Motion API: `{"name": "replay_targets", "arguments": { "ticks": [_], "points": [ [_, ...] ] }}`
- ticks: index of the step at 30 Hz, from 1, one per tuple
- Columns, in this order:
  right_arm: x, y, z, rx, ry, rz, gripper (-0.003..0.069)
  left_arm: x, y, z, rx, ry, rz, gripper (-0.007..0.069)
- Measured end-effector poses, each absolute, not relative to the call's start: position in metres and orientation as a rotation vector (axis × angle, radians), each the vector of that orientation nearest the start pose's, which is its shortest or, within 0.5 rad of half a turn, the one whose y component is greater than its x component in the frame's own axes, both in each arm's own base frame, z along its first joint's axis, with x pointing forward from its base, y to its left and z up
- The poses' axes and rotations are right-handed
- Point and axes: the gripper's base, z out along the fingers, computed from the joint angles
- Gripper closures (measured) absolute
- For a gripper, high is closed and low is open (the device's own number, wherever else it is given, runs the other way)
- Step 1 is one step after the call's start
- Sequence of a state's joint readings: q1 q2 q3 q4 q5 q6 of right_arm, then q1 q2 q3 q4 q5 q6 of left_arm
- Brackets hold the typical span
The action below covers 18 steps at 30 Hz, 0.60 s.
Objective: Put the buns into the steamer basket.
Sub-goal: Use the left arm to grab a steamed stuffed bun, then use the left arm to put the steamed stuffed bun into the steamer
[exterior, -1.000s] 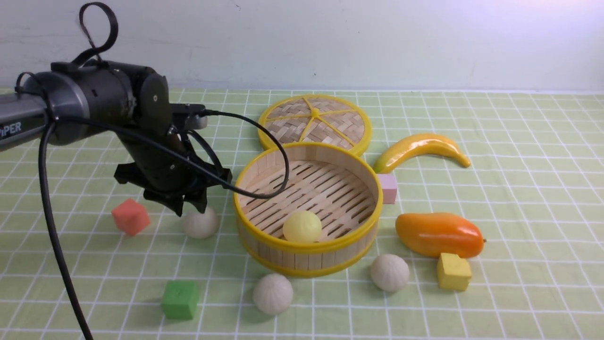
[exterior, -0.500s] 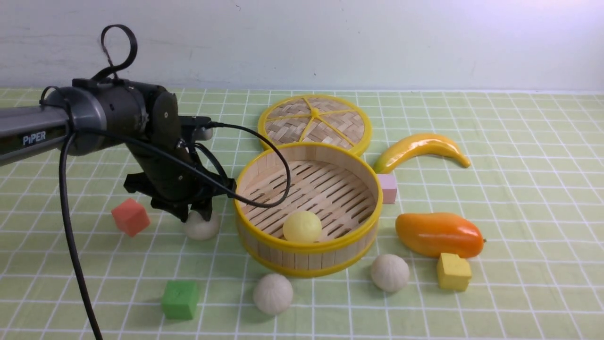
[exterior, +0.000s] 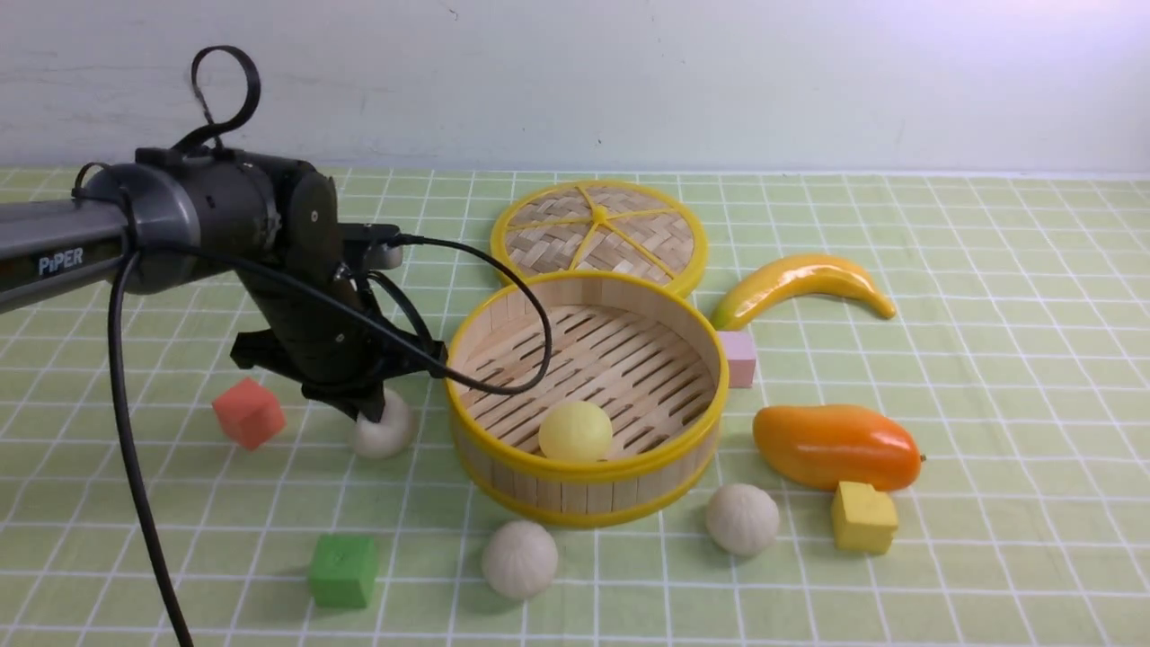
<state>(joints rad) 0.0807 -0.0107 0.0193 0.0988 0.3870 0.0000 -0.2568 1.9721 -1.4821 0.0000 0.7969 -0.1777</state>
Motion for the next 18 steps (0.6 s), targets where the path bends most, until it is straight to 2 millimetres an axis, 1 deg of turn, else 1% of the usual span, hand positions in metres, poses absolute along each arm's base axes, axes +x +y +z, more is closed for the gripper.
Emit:
{"name": "replay_targets", "arguments": {
  "ticks": [1,2,4,5,6,8,9,10,12,13,14,15,16,17,18],
  "points": [
    [0.052,0.008,0.173,-0.015,1.88,0.153,0.042,0.404,-0.106,0.207,0.11,2.77,-0.114,0.0631],
    [0.052,0.008,0.173,-0.015,1.88,0.153,0.042,0.398,-0.109,0.229,0.121,2.744,-0.123,0.0631],
    [0.052,0.008,0.173,-0.015,1.88,0.153,0.042,0.392,-0.117,0.259,0.153,2.683,-0.163,0.0631],
    [0.052,0.008,0.173,-0.015,1.88,0.153,0.042,0.391,-0.118,0.263,0.161,2.676,-0.17,0.0631],
    [0.052,0.008,0.173,-0.015,1.88,0.153,0.042,0.384,-0.131,0.288,0.22,2.608,-0.213,0.0631],
    [0.052,0.008,0.173,-0.015,1.88,0.153,0.042,0.379,-0.15,0.31,0.29,2.538,-0.27,0.0631],
    [0.052,0.008,0.173,-0.015,1.88,0.153,0.042,0.376,-0.162,0.316,0.329,2.515,-0.303,0.0631],
    [0.052,0.008,0.173,-0.015,1.88,0.153,0.042,0.376,-0.166,0.317,0.341,2.511,-0.311,0.0631],
    [0.052,0.008,0.173,-0.015,1.88,0.153,0.042,0.378,-0.184,0.311,0.397,2.515,-0.329,0.0631],
    [0.052,0.008,0.173,-0.015,1.88,0.153,0.042,0.379,-0.186,0.308,0.405,2.519,-0.327,0.0631],
    [0.052,0.008,0.173,-0.015,1.88,0.153,0.042,0.388,-0.193,0.291,0.423,2.549,-0.31,0.0631],
    [0.052,0.008,0.173,-0.015,1.88,0.153,0.042,0.394,-0.196,0.278,0.433,2.574,-0.291,0.0631],
    [0.052,0.008,0.173,-0.015,1.88,0.153,0.042,0.398,-0.197,0.272,0.434,2.584,-0.282,0.063],
    [0.052,0.008,0.173,-0.015,1.88,0.153,0.042,0.404,-0.199,0.26,0.433,2.607,-0.263,0.0627],
    [0.052,0.008,0.173,-0.015,1.88,0.153,0.042,0.405,-0.199,0.257,0.432,2.613,-0.259,0.0627]
  ]
}}
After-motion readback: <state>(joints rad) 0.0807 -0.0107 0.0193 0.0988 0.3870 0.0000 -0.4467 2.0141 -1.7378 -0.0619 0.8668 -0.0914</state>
